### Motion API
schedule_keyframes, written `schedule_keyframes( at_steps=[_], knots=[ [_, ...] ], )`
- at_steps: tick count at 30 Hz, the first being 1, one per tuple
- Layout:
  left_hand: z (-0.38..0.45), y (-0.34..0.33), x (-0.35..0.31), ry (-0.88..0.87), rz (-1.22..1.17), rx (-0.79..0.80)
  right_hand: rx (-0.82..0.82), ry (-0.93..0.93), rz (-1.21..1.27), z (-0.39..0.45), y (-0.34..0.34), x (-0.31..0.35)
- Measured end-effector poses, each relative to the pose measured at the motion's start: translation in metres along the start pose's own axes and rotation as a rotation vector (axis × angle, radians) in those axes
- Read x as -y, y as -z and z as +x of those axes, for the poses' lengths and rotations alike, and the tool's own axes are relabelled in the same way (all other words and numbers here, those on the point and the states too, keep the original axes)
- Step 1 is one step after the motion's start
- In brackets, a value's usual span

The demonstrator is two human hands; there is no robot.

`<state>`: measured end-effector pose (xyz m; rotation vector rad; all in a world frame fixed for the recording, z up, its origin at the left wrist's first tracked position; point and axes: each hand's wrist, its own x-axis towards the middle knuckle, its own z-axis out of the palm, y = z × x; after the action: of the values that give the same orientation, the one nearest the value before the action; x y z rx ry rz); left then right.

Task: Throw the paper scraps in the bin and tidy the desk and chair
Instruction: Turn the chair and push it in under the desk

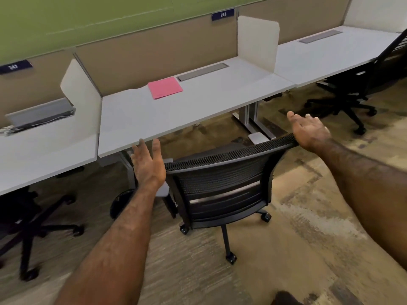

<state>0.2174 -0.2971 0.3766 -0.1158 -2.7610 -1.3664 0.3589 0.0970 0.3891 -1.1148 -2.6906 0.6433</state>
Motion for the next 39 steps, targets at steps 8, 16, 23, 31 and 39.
schedule_keyframes(
  at_steps=[8,16,23,31,39],
  knots=[
    [0.071,0.003,0.004,0.021,0.163,-0.030,0.095,-0.014,-0.132,0.047,-0.015,0.051],
    [0.150,-0.010,0.001,0.042,0.243,-0.073,0.152,-0.021,-0.165,0.125,-0.035,0.095],
    [0.224,-0.033,0.005,0.054,0.399,-0.008,0.185,0.022,-0.184,0.214,-0.055,0.133],
    [0.305,-0.057,-0.008,0.049,0.581,0.086,0.193,0.128,-0.259,0.303,-0.079,0.158],
    [0.357,-0.072,-0.013,-0.004,0.694,0.052,0.099,0.189,-0.209,0.363,-0.099,0.178]
  ],
)
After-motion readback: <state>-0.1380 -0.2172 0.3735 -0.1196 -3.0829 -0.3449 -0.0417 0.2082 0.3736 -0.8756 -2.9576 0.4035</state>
